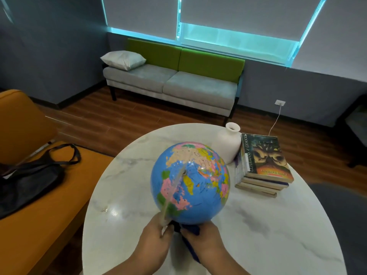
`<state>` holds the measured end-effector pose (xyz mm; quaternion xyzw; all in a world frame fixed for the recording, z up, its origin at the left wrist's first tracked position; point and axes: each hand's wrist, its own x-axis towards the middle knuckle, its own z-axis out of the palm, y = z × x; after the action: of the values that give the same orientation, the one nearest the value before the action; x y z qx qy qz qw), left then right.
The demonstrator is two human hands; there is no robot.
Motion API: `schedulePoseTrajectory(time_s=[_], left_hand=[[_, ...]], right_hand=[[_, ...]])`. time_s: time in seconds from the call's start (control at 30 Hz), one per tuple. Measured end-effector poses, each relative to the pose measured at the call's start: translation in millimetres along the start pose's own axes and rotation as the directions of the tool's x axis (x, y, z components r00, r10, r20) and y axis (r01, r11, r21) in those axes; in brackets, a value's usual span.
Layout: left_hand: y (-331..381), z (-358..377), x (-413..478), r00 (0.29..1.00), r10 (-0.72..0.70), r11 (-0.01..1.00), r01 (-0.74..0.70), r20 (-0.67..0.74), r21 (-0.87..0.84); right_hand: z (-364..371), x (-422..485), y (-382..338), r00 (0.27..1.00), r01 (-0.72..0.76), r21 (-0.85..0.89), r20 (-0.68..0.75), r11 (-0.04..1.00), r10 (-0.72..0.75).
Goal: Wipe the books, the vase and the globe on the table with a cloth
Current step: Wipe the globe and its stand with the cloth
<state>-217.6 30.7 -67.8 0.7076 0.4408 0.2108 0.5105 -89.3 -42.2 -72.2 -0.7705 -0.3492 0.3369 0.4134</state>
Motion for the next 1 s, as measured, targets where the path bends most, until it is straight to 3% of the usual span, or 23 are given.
schedulePoseTrajectory(time_s=[0.13, 0.23, 0.33, 0.5, 0.57, 0.77, 0.87, 1.0], left_hand=[[-6, 1, 2, 0.992, 0.016, 0.987, 0.004, 0.125, -0.163], [-9, -1, 9, 0.978, 0.025, 0.971, 0.026, 0.205, -0.239], [-8, -4, 12, 0.959, 0.064, 0.986, -0.018, 0.277, -0.164], [3, 3, 12, 0.895, 0.182, 0.983, -0.158, 0.407, -0.092], [4, 5, 14, 0.898, 0.169, 0.986, -0.151, 0.405, -0.078], [5, -2, 20, 0.945, 0.001, 0.999, 0.012, 0.328, -0.036], [2, -10, 29, 0.955, -0.12, 0.987, 0.144, 0.273, -0.071], [1, -19, 41, 0.963, -0.148, 0.988, 0.156, 0.225, -0.02]], right_hand=[[1, -2, -2, 0.998, -0.007, 0.236, -0.063, 0.972, 0.022], [-1, -4, 0, 0.997, -0.002, 0.304, -0.077, 0.953, 0.026], [-2, -8, 11, 0.994, -0.008, 0.259, -0.099, 0.966, 0.035], [-9, -21, 20, 0.98, 0.081, 0.026, -0.182, 0.996, -0.075], [-14, -22, 20, 0.98, 0.104, 0.055, -0.176, 0.993, -0.092], [-24, -24, 9, 0.975, -0.009, 0.276, -0.209, 0.961, 0.069], [-40, -18, 7, 0.978, -0.065, 0.29, -0.173, 0.955, 0.12], [-59, 2, 23, 0.971, -0.104, 0.244, -0.183, 0.964, 0.152]])
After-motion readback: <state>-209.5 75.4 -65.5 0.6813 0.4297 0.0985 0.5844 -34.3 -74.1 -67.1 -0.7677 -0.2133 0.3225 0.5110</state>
